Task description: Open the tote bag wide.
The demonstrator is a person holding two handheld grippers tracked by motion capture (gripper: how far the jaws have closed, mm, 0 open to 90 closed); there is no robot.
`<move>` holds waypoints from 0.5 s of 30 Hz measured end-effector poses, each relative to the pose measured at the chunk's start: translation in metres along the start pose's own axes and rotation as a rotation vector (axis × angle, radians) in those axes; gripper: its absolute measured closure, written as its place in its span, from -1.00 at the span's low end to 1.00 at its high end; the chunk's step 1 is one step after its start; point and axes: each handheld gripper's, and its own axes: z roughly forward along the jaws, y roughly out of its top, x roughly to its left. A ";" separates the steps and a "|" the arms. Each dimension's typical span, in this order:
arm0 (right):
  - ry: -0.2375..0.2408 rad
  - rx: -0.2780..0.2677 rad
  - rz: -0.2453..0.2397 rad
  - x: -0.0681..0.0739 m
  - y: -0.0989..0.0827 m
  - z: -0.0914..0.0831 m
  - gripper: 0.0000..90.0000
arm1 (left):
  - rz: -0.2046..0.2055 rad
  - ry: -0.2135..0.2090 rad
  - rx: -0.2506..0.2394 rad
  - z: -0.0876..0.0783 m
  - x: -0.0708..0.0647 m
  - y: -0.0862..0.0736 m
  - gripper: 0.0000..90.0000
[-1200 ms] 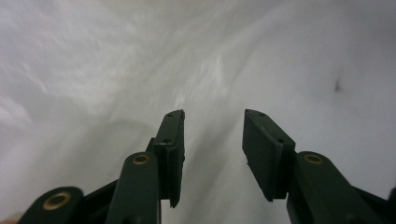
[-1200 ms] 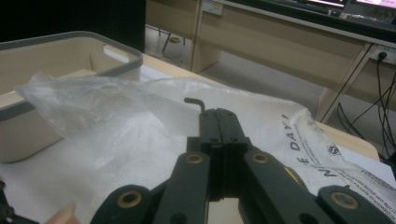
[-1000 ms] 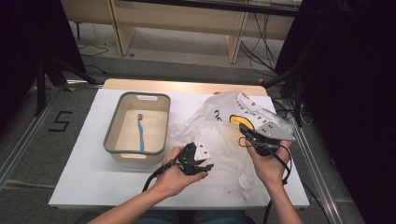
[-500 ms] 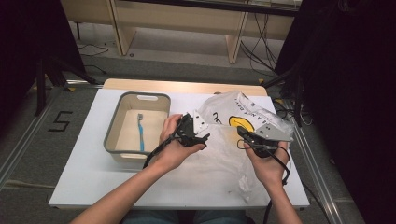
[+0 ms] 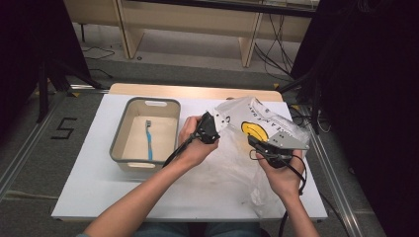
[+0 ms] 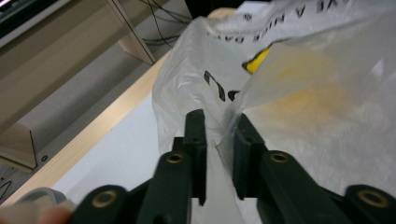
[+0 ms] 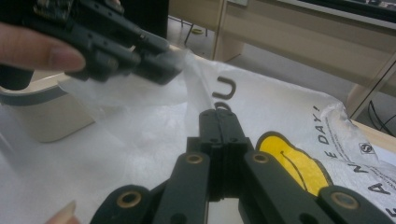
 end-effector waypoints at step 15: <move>0.034 0.106 -0.087 0.016 0.008 0.028 -0.61 | -0.001 0.007 -0.082 -0.010 0.004 0.012 0.95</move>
